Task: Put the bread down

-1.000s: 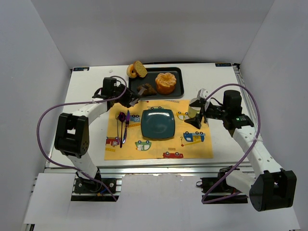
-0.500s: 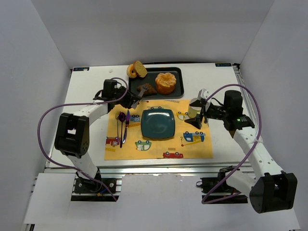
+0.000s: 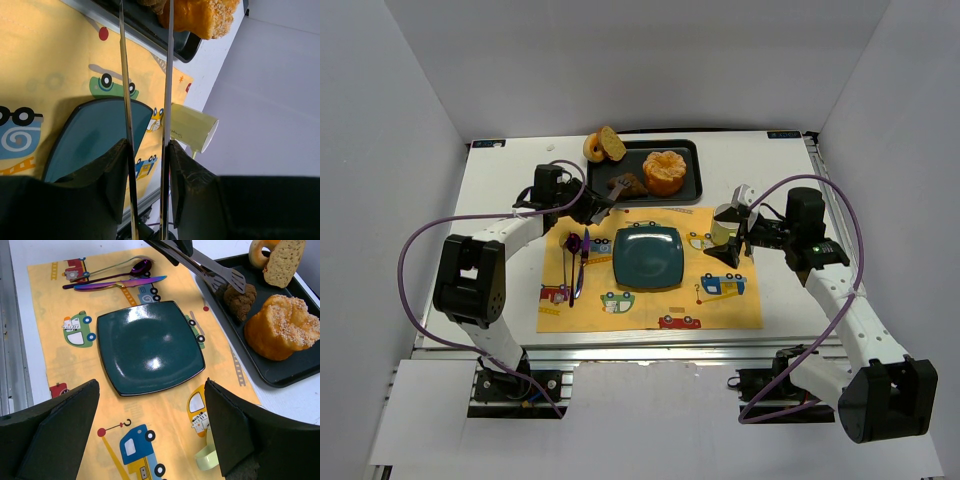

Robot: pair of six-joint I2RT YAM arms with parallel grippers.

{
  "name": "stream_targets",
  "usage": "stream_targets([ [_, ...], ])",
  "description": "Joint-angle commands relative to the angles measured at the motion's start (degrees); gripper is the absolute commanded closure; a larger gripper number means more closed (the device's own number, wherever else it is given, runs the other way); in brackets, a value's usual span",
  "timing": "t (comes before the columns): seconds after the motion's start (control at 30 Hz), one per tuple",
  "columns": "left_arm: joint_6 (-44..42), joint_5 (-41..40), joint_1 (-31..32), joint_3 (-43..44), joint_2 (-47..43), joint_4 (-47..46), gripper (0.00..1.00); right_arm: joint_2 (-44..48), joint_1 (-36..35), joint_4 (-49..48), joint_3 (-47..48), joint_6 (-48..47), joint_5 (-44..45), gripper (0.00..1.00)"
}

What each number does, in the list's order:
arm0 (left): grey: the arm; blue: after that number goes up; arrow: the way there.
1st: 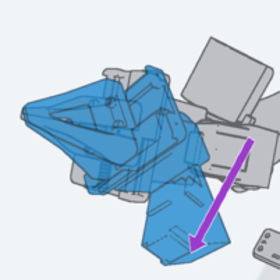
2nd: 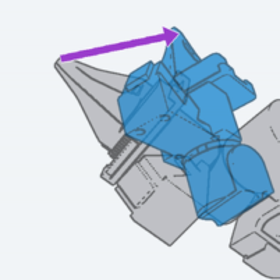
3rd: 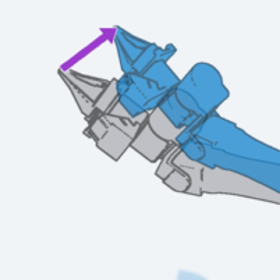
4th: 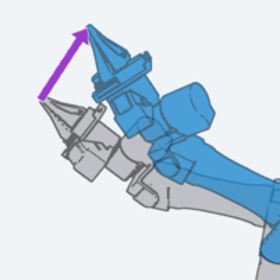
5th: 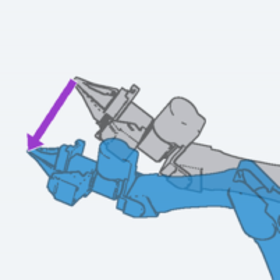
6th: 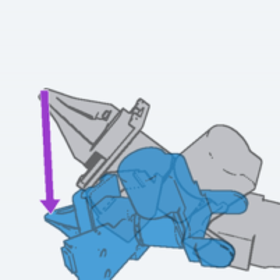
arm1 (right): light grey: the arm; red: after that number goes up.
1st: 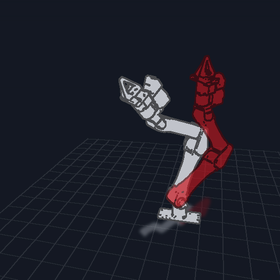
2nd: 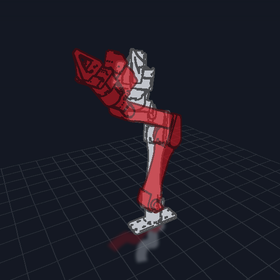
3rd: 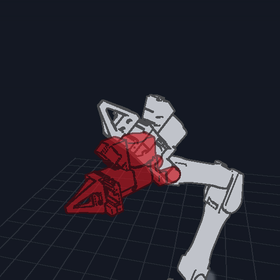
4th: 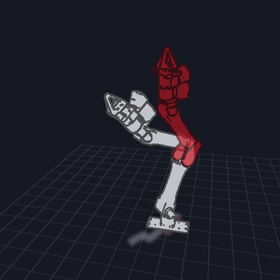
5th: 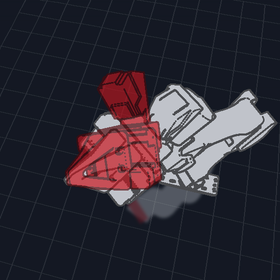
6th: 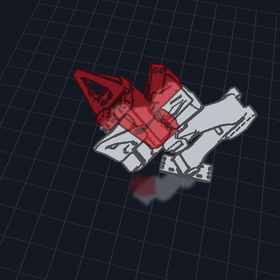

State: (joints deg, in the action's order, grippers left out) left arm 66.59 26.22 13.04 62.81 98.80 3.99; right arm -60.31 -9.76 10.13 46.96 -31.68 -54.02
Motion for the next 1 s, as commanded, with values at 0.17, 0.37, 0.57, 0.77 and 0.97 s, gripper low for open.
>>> stream_targets([
  [0.17, -2.1, 1.8, 0.1, 2.7, -2.8, -2.0, 1.00, 1.3, 0.3, -1.1, -0.2, 0.2, -1.4, 0.11],
  [0.37, -3.5, 1.3, 0.1, 3.6, -4.2, -0.3, 1.00, 1.2, 0.3, -1.2, 0.1, 0.3, -1.5, 0.11],
  [0.57, -5.2, 1.0, 0.1, 2.9, -6.7, 0.6, 1.00, 1.3, 0.3, -1.2, -0.2, 0.4, -1.7, 0.11],
  [0.77, -5.9, 1.8, 0.1, -0.1, -11.3, 0.8, 1.00, 1.7, 0.4, -1.1, -0.1, 0.3, -1.7, 0.11],
  [0.97, -7.4, 3.4, 0.1, -5.8, -17.7, 2.0, 1.00, 1.6, 0.3, -1.3, -0.1, 0.3, -2.1, 0.11],
])
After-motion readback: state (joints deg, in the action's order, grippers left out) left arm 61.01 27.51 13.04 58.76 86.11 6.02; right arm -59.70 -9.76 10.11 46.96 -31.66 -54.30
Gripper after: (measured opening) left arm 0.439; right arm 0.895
